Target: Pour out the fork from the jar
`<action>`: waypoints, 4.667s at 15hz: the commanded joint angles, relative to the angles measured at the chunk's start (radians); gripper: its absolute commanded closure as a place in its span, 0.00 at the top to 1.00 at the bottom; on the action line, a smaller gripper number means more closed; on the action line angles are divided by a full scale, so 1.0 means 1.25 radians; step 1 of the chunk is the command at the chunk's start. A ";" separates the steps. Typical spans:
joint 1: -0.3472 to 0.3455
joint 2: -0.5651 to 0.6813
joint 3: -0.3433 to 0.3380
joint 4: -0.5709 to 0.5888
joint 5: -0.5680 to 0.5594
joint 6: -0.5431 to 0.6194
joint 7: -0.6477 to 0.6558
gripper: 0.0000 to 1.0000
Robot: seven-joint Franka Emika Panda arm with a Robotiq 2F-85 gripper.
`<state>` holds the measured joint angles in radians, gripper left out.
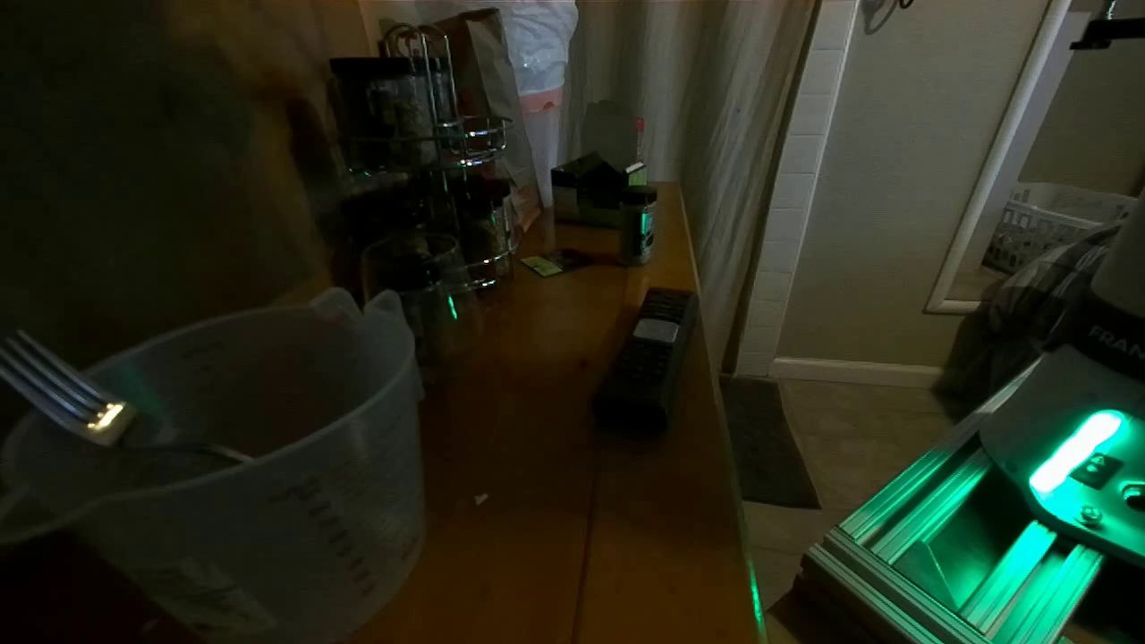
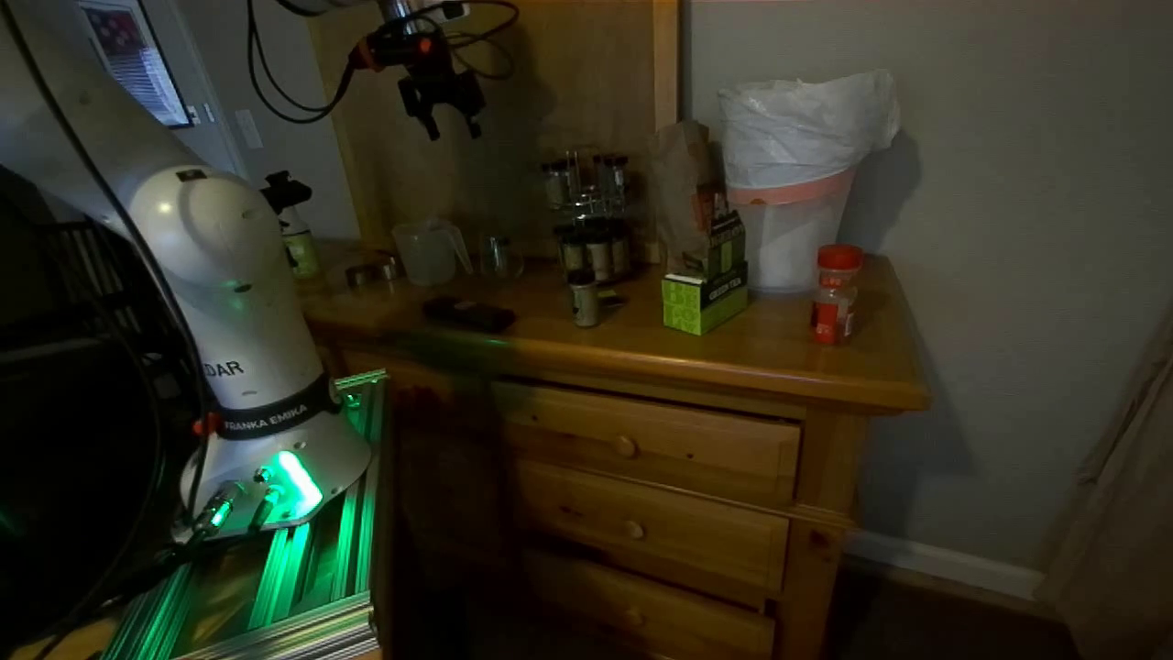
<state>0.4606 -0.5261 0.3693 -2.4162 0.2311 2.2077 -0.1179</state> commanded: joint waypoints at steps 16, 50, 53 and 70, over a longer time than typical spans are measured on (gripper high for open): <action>0.319 0.121 -0.166 -0.068 0.217 0.247 -0.600 1.00; 0.207 0.373 -0.043 0.066 -0.015 0.123 -1.084 0.98; 0.189 0.400 -0.021 0.079 -0.061 0.128 -1.073 0.91; 0.121 0.479 0.054 0.110 -0.176 0.177 -1.050 0.37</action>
<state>0.6370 0.0375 0.4113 -2.3103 0.0542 2.4277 -1.4443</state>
